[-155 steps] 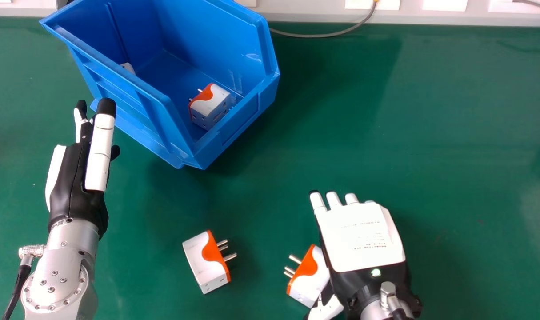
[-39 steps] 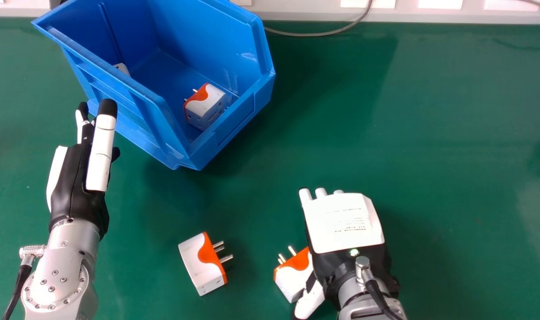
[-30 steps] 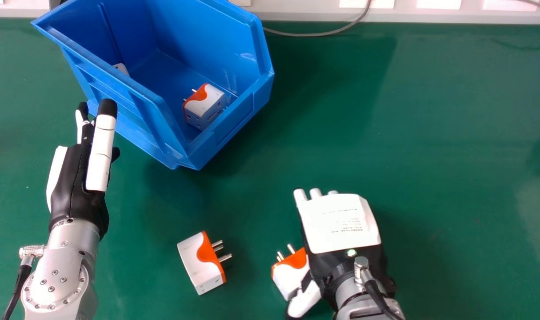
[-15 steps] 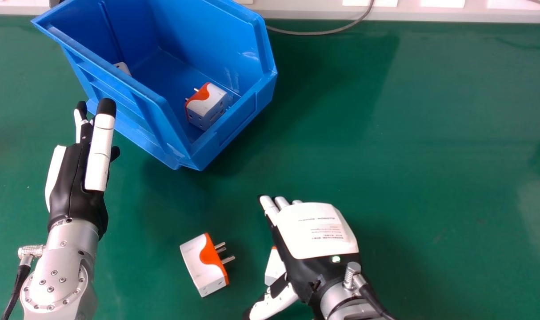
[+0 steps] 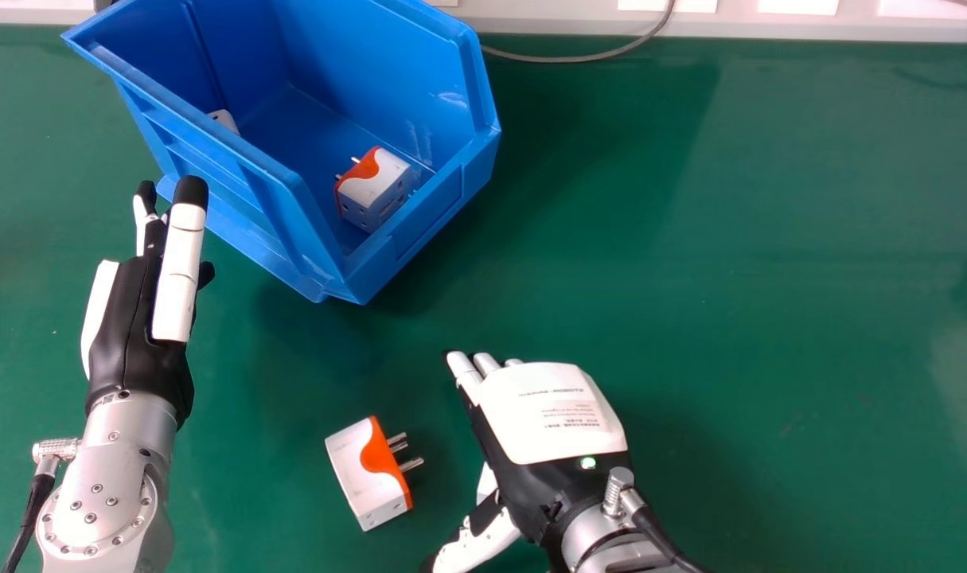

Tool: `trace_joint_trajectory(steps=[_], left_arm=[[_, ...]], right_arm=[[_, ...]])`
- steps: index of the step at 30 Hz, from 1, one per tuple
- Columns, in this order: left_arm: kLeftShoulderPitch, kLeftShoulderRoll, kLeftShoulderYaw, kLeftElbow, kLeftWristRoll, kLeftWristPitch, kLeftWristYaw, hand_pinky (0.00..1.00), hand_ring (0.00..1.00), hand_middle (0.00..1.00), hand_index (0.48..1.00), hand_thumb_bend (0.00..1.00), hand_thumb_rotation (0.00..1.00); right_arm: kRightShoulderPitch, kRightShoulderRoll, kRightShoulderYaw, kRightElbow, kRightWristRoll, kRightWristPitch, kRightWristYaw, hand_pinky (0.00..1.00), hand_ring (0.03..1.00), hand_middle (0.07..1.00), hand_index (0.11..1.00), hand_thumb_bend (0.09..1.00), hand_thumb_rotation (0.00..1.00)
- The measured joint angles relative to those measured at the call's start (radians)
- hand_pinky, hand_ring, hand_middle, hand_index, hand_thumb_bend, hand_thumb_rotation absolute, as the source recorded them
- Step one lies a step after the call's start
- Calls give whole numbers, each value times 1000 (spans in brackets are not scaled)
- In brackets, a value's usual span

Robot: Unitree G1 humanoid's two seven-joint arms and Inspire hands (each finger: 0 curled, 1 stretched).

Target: Pick all objects and put in blue box

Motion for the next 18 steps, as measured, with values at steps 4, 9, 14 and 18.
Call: trace_joint_trajectory(steps=[4, 9, 14, 18], left_arm=[[0, 0, 0, -3, 1, 0, 0, 940, 980, 1000, 1000, 730, 1000], [0, 0, 0, -5, 1, 0, 5, 932, 974, 1000, 1000, 733, 1000], [0, 0, 0, -12, 1, 0, 9, 932, 974, 1000, 1000, 735, 1000], [0, 0, 0, -15, 1, 0, 9, 931, 974, 1000, 1000, 733, 1000]], right_arm=[[-6, -3, 10, 0, 0, 0, 1, 307, 395, 493, 538, 512, 0], [-13, -5, 21, 0, -1, 3, 10, 312, 395, 512, 528, 512, 0], [-21, -6, 31, 0, -22, 22, 28, 308, 401, 531, 512, 512, 0], [-27, -8, 40, 0, -68, 51, 50, 292, 396, 528, 519, 512, 0]])
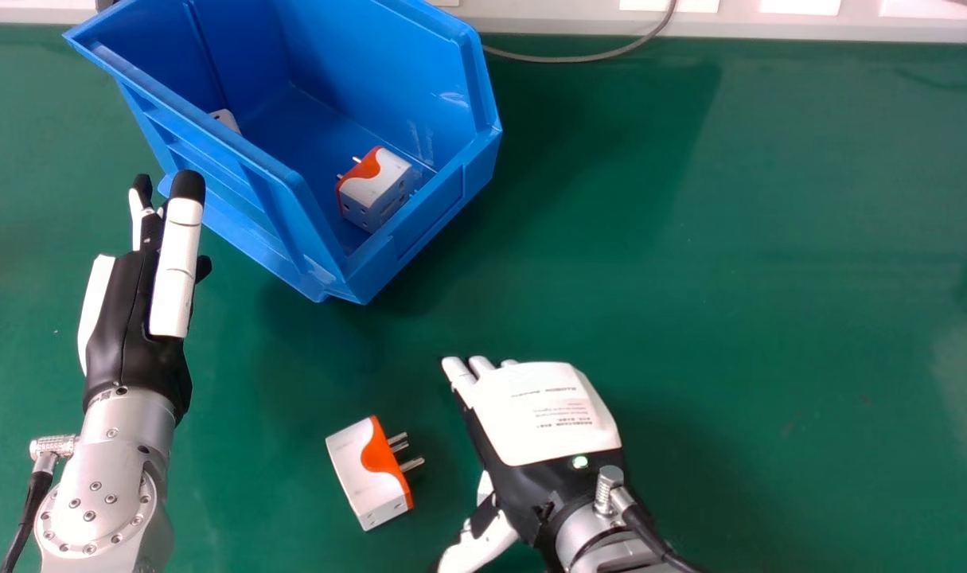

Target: Pick all objects and put in blue box

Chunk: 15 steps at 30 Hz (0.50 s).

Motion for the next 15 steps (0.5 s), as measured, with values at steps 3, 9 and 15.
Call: trace_joint_trajectory(steps=[3, 9, 15], left_arm=[[0, 0, 0, 0, 0, 0, 0, 931, 974, 1000, 1000, 738, 1000], [0, 2, 0, 0, 0, 0, -1, 931, 974, 1000, 1000, 738, 1000], [0, 3, 0, 0, 0, 0, -1, 931, 973, 1000, 1000, 744, 1000]], right_arm=[[-10, -1, 11, -3, -51, 19, 6, 287, 395, 527, 520, 512, 0], [-15, -1, 17, -7, -107, 39, 32, 293, 399, 530, 514, 512, 0], [-18, -1, 17, -11, -107, 45, 54, 306, 407, 539, 499, 513, 0]])
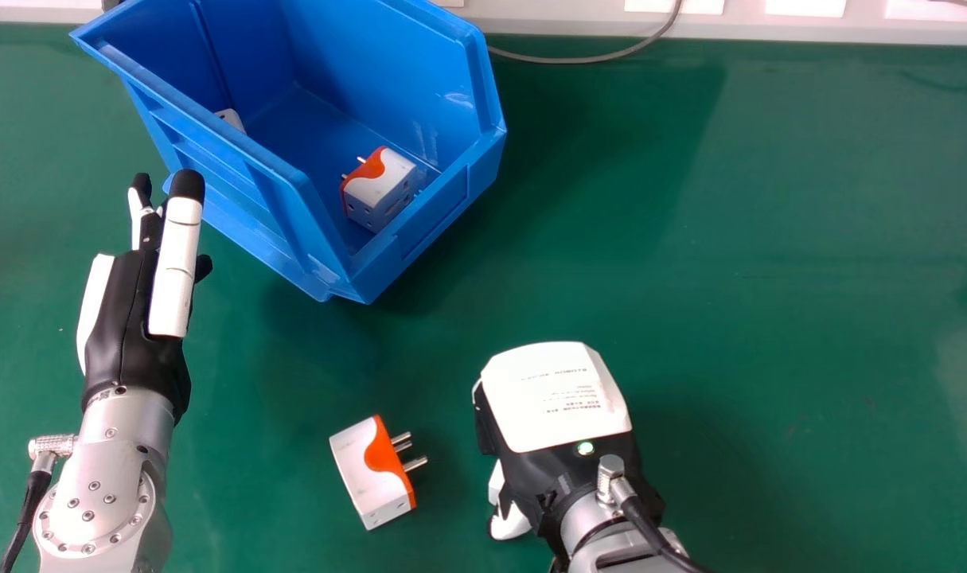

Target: Pick all objects and put in blue box

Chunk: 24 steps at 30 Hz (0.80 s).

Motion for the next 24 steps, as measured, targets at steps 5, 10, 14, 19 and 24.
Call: trace_joint_trajectory(steps=[5, 10, 14, 19, 24], left_arm=[[0, 0, 0, 0, 0, 0, 2, 930, 974, 1000, 1000, 757, 1000], [0, 0, 0, 0, 0, 0, 1, 931, 975, 1000, 1000, 746, 1000], [0, 0, 0, 0, -1, 0, 0, 933, 978, 1000, 1000, 746, 1000], [0, 0, 0, 0, -1, 0, 0, 934, 972, 999, 1000, 749, 1000], [0, 0, 0, 0, -1, 0, -1, 934, 971, 998, 1000, 748, 1000]], right_arm=[[-1, 0, 1, -1, 0, 8, 6, 311, 406, 539, 501, 512, 0], [-1, 0, 2, -2, 1, 10, 7, 305, 401, 532, 509, 513, 0], [-1, 0, 2, -2, 2, 9, 6, 280, 388, 513, 528, 512, 0], [-2, 0, 1, -9, 19, 8, 4, 247, 376, 481, 538, 512, 0], [-2, -3, -2, -31, 65, 11, 3, 239, 368, 458, 544, 510, 0]])
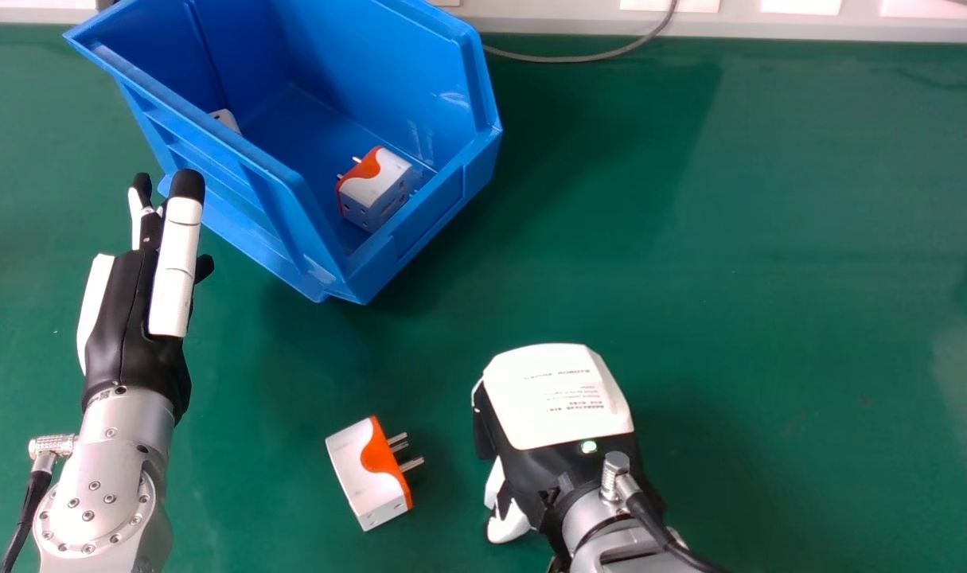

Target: Pick all objects and put in blue box

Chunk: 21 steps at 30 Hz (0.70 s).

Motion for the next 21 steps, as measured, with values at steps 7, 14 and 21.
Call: trace_joint_trajectory(steps=[7, 14, 21], left_arm=[[0, 0, 0, 0, 0, 0, 0, 934, 971, 999, 1000, 746, 1000], [0, 0, 0, 0, 1, 0, 2, 927, 968, 996, 1000, 752, 1000], [0, 0, 0, 0, 0, 0, 3, 927, 968, 996, 1000, 746, 1000]], right_arm=[[-5, -2, -22, -102, 43, 10, -27, 243, 357, 447, 551, 508, 0], [-24, -1, -23, -212, 97, 8, -85, 200, 376, 430, 520, 514, 0], [-30, 0, -23, -240, 117, 9, -123, 185, 409, 480, 493, 518, 0]])
